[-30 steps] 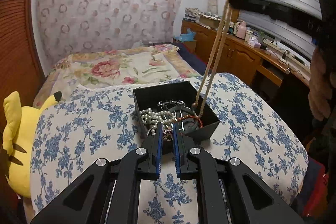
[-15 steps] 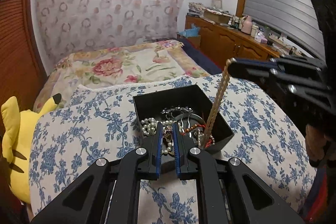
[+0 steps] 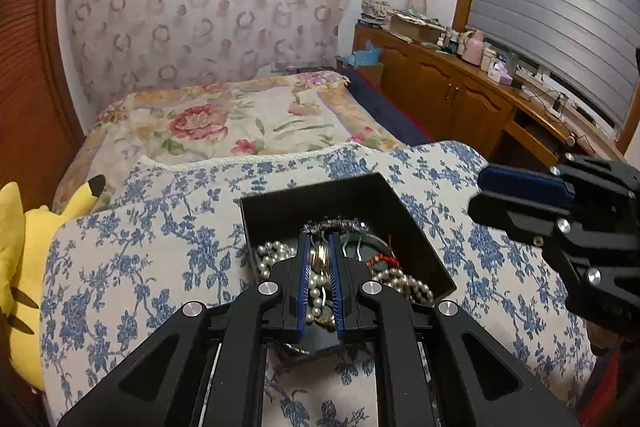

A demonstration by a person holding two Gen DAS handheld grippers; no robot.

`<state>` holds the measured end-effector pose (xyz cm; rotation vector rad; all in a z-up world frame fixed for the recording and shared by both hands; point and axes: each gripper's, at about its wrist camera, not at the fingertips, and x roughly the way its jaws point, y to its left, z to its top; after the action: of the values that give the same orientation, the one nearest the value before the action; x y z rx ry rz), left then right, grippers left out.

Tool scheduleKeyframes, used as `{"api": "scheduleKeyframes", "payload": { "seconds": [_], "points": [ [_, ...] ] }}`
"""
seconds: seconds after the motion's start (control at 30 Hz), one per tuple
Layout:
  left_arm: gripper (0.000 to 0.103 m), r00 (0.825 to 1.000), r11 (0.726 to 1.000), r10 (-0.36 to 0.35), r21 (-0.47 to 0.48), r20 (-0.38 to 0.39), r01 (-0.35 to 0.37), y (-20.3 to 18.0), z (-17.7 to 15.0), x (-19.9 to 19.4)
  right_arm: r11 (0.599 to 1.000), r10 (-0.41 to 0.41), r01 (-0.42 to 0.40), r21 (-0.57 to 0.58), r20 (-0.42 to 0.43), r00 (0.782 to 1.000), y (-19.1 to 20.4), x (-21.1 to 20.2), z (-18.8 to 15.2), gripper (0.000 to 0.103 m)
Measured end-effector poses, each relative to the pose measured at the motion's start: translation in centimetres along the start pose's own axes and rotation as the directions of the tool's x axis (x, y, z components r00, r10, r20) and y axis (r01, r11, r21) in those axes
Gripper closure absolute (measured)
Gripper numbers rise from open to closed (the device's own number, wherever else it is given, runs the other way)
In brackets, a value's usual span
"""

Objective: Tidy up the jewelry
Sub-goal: 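Drop the brooch into the box with the left tool while the right lowers the necklace in, then grasp the wooden bead bracelet with the right tool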

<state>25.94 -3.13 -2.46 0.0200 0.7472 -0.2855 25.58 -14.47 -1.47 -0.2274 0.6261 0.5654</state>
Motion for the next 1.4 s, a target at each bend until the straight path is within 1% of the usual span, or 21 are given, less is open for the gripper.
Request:
{"api": "scheduleKeyframes", "payload": {
  "seconds": [0.07, 0.1, 0.13, 0.17, 0.27, 0.33, 0.37, 0.5, 0.53, 0.57, 0.6, 0.67, 0.77, 0.83, 0.9, 1.0, 1.17, 1.27, 1.4],
  "points": [
    [0.091, 1.000, 1.000, -0.003, -0.006, 0.002, 0.003, 0.1, 0.2, -0.1, 1.000, 0.001, -0.001, 0.002, 0.003, 1.000, -0.1, -0.1, -0.1, 0.079],
    [0.082, 1.000, 1.000, -0.002, -0.008, 0.007, 0.002, 0.1, 0.2, -0.3, 1.000, 0.003, -0.003, 0.005, 0.005, 1.000, -0.2, -0.3, -0.2, 0.079],
    [0.075, 1.000, 1.000, -0.001, -0.009, 0.015, 0.001, 0.1, 0.1, -0.5, 1.000, 0.006, -0.006, 0.009, 0.007, 1.000, -0.2, -0.5, -0.4, 0.079],
    [0.064, 1.000, 1.000, -0.002, -0.010, 0.022, 0.002, 0.2, 0.2, -0.7, 1.000, 0.007, -0.007, 0.010, 0.009, 1.000, -0.3, -0.6, -0.5, 0.079],
    [0.062, 1.000, 1.000, 0.009, -0.003, 0.030, -0.009, 0.1, -0.2, -1.6, 1.000, 0.014, -0.014, 0.013, 0.008, 1.000, -0.4, -0.9, -1.1, 0.080],
    [0.057, 0.999, 1.000, 0.009, 0.008, 0.041, -0.009, -0.1, -0.8, -2.4, 1.000, 0.021, -0.022, 0.012, 0.011, 1.000, -0.2, -1.4, -1.8, 0.079],
    [0.054, 0.999, 1.000, 0.006, 0.014, 0.047, -0.007, -0.3, -1.2, -3.0, 1.000, 0.025, -0.025, 0.011, 0.011, 1.000, 0.0, -1.7, -2.3, 0.080],
    [0.051, 0.999, 0.999, -0.007, 0.039, 0.043, 0.005, -0.8, -3.1, -4.2, 0.999, 0.047, -0.047, 0.017, 0.010, 0.999, 0.8, -3.0, -4.3, 0.080],
    [0.048, 0.999, 0.999, -0.008, 0.044, 0.043, 0.006, -0.9, -3.7, -4.5, 0.998, 0.054, -0.054, 0.017, 0.008, 0.999, 1.0, -3.2, -4.8, 0.080],
    [0.040, 0.999, 0.999, -0.008, 0.046, 0.043, 0.006, -1.0, -4.2, -4.7, 0.998, 0.063, -0.063, 0.017, 0.002, 0.998, 1.3, -3.4, -5.4, 0.080],
    [0.037, 0.999, 0.999, -0.015, 0.047, 0.044, 0.013, -1.1, -4.9, -5.0, 0.997, 0.071, -0.071, 0.015, -0.005, 0.997, 1.6, -3.5, -5.9, 0.080],
    [0.036, 0.999, 0.999, -0.024, 0.048, 0.037, 0.022, -1.2, -5.8, -5.3, 0.996, 0.085, -0.085, 0.010, -0.017, 0.996, 2.2, -3.7, -7.0, 0.080],
    [0.028, 0.999, 0.999, -0.027, 0.044, 0.028, 0.026, -1.1, -7.5, -5.7, 0.995, 0.101, -0.101, 0.006, -0.044, 0.994, 3.0, -3.6, -8.4, 0.080],
    [0.026, 0.999, 0.999, -0.035, 0.037, 0.023, 0.034, -1.0, -8.4, -6.0, 0.994, 0.113, -0.113, 0.001, -0.066, 0.991, 3.6, -3.4, -9.3, 0.080],
    [0.020, 0.999, 0.999, -0.030, 0.038, 0.014, 0.030, -1.1, -9.3, -6.1, 0.992, 0.126, -0.127, -0.004, -0.092, 0.988, 4.1, -3.1, -10.2, 0.080],
    [0.019, 1.000, 0.998, -0.016, 0.065, 0.007, 0.016, -1.5, -10.6, -6.5, 0.990, 0.134, -0.137, -0.017, -0.130, 0.982, 4.8, -2.5, -11.2, 0.080],
    [0.019, 1.000, 0.998, -0.029, 0.048, -0.012, 0.030, -1.5, -12.1, -6.8, 0.990, 0.132, -0.139, -0.027, -0.182, 0.974, 5.3, -1.5, -12.3, 0.080],
    [0.019, 0.999, 0.998, -0.032, 0.045, -0.018, 0.033, -1.4, -12.6, -6.9, 0.989, 0.134, -0.145, -0.038, -0.210, 0.968, 5.6, -1.0, -12.6, 0.080],
    [0.019, 0.999, 0.999, -0.032, 0.043, -0.018, 0.033, -1.4, -12.8, -7.0, 0.989, 0.111, -0.132, -0.069, -0.248, 0.962, 6.1, -0.4, -12.3, 0.080]
  ]
}}
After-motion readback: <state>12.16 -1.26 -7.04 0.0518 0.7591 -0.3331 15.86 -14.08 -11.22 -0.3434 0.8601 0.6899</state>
